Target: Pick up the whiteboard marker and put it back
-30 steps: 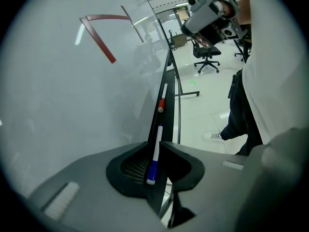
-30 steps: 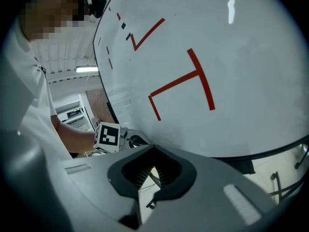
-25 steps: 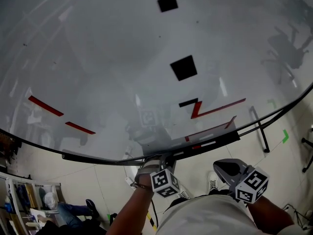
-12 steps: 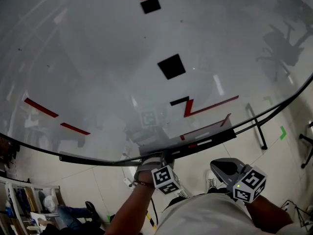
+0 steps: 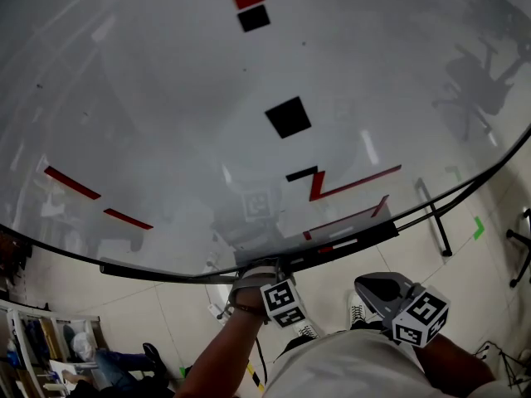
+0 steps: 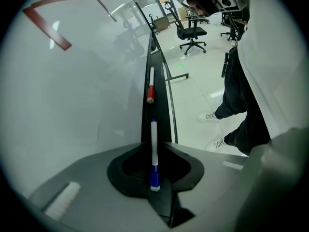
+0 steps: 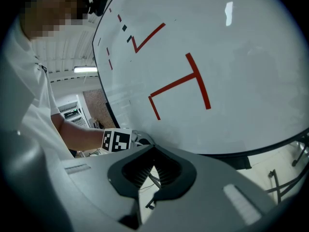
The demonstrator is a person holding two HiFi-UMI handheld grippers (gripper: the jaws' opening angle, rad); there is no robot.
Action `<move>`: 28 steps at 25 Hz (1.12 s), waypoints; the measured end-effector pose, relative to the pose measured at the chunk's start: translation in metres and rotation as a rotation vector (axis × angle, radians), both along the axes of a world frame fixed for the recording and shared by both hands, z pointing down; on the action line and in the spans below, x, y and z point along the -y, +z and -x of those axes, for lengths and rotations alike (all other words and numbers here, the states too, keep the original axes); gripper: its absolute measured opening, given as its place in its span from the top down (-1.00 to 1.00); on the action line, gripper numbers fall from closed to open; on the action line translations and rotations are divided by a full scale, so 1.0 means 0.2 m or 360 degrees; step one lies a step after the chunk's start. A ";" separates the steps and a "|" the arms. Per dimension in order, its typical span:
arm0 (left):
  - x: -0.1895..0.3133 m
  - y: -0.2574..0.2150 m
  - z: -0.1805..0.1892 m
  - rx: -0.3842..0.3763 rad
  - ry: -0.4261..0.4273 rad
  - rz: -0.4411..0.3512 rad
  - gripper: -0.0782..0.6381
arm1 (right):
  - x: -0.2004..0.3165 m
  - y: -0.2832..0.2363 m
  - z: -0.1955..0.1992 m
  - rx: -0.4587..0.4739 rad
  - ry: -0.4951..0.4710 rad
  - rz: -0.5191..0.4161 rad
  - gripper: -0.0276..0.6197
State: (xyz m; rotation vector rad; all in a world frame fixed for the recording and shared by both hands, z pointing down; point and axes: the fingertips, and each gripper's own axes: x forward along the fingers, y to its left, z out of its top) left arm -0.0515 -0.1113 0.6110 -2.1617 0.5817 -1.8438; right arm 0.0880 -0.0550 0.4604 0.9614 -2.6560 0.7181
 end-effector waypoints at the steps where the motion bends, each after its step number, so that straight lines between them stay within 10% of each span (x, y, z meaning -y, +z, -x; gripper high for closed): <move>1: 0.00 0.01 0.00 0.0010 -0.0008 0.0009 0.59 | 0.00 -0.01 0.00 -0.0004 0.0003 -0.0007 0.91; 14: 0.01 0.01 0.00 -0.0050 -0.0083 0.0020 0.63 | -0.01 -0.02 -0.02 -0.0014 0.0009 0.0002 0.91; 28: -0.02 -0.15 0.01 -0.0388 -0.0312 -0.0007 0.63 | -0.01 -0.05 0.02 0.0001 -0.0037 0.0020 0.91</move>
